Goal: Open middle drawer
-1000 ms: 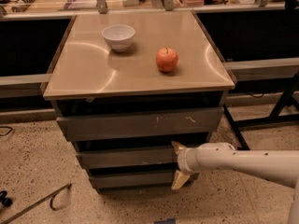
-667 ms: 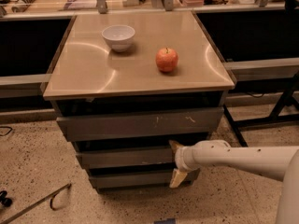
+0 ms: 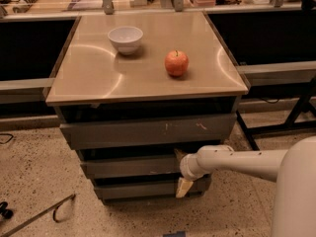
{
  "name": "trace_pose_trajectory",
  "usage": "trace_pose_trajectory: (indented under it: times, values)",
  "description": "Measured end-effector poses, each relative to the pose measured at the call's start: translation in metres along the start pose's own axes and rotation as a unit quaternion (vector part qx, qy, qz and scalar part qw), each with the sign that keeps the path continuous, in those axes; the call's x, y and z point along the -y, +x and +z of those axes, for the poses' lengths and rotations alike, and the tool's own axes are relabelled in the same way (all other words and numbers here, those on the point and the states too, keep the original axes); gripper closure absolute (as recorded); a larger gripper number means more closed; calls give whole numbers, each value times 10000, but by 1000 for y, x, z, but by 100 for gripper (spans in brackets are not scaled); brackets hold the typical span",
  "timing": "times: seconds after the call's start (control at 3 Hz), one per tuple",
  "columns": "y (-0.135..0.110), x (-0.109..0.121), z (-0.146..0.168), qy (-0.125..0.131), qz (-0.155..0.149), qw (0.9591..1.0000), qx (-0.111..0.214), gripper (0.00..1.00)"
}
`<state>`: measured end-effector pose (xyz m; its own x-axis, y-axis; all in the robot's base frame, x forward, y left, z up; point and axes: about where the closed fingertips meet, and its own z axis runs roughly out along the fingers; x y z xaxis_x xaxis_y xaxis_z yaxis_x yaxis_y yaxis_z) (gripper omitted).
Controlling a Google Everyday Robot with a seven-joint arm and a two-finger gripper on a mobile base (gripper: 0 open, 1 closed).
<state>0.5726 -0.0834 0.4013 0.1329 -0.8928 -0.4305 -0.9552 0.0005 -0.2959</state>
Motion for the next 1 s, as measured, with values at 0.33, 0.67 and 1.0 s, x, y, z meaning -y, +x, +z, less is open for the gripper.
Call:
trace_pose_trajectory:
  times: [0.33, 0.67, 1.0]
  values:
    - [-4, -6, 1, -284, 69, 9996, 14, 0]
    - [-5, -17, 1, -749, 259, 9969, 6, 0]
    - [-5, -24, -2, -1013, 358, 9942, -15, 0]
